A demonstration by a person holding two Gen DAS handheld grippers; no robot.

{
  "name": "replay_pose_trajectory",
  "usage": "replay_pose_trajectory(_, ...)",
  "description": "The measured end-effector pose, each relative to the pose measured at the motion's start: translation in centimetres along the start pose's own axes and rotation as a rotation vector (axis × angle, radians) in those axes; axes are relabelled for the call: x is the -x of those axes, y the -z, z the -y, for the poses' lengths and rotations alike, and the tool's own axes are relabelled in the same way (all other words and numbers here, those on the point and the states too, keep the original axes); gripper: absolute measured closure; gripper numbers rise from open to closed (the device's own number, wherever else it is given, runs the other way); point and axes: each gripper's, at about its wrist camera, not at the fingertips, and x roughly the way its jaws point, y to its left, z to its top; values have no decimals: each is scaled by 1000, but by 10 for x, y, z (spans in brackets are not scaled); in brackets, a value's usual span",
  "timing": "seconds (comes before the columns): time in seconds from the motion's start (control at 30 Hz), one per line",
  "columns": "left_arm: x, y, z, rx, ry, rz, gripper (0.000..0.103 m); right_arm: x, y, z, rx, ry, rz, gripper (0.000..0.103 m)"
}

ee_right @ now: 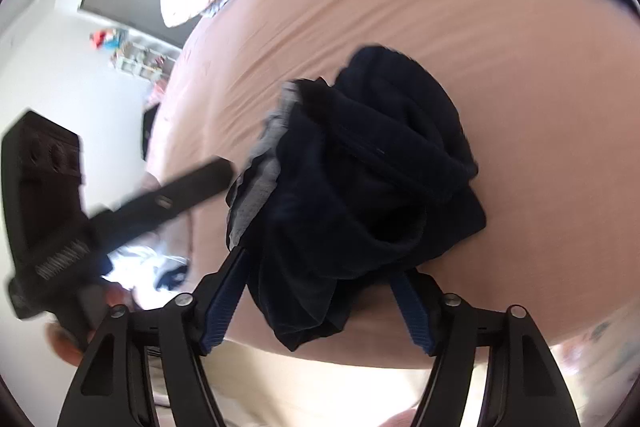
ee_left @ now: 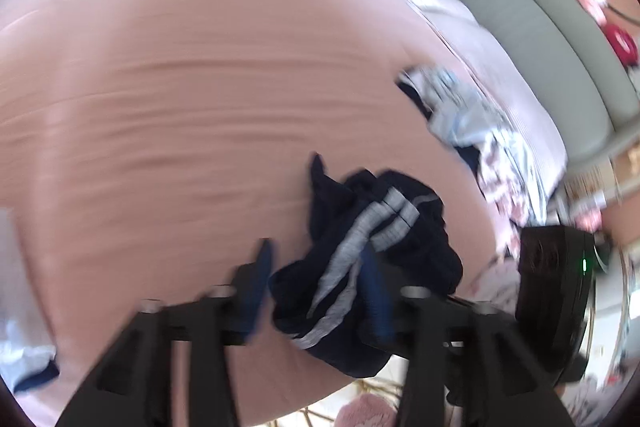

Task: Fold clothes
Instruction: 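Open both grippers and release the folded pants on the bed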

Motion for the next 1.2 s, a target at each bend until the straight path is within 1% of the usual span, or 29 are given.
replay_pose_trajectory(0.07,11,4,-4,51,10,35,37,1,2,-6,43,47,1,32)
replay_pose_trajectory(0.13,18,9,-8,109,23,53,31,2,3,-10,69,76,-6,32)
replay_pose_trajectory(0.2,22,15,-9,148,10,64,28,4,4,-13,92,100,-10,32)
replay_pose_trajectory(0.27,22,23,-11,179,-4,76,28,7,5,-15,118,111,-7,32)
replay_pose_trajectory(0.37,16,35,-11,197,3,56,28,15,7,-18,166,147,17,32)
replay_pose_trajectory(0.43,12,44,-10,207,10,43,28,22,8,-19,209,193,47,32)
replay_pose_trajectory(0.63,-8,66,-13,259,52,11,28,37,14,-24,374,294,121,32)
replay_pose_trajectory(0.7,-16,69,-15,275,69,-12,28,44,18,-15,409,319,133,32)
replay_pose_trajectory(0.73,-19,70,-16,277,79,-27,28,47,17,-13,419,325,129,32)
replay_pose_trajectory(0.8,-25,71,-17,283,87,-39,28,52,16,-10,407,305,112,32)
replay_pose_trajectory(0.9,-27,72,-17,298,101,-13,28,53,1,-1,375,281,112,32)
replay_pose_trajectory(0.93,-28,72,-18,306,110,-9,28,54,0,-1,382,276,119,32)
replay_pose_trajectory(0.97,-29,72,-19,314,118,-6,28,53,7,-5,394,277,127,32)
replay_pose_trajectory(1.07,-31,71,-21,333,135,4,28,54,3,-7,438,287,154,32)
replay_pose_trajectory(1.2,-33,72,-21,340,143,13,28,52,-1,-11,458,276,150,32)
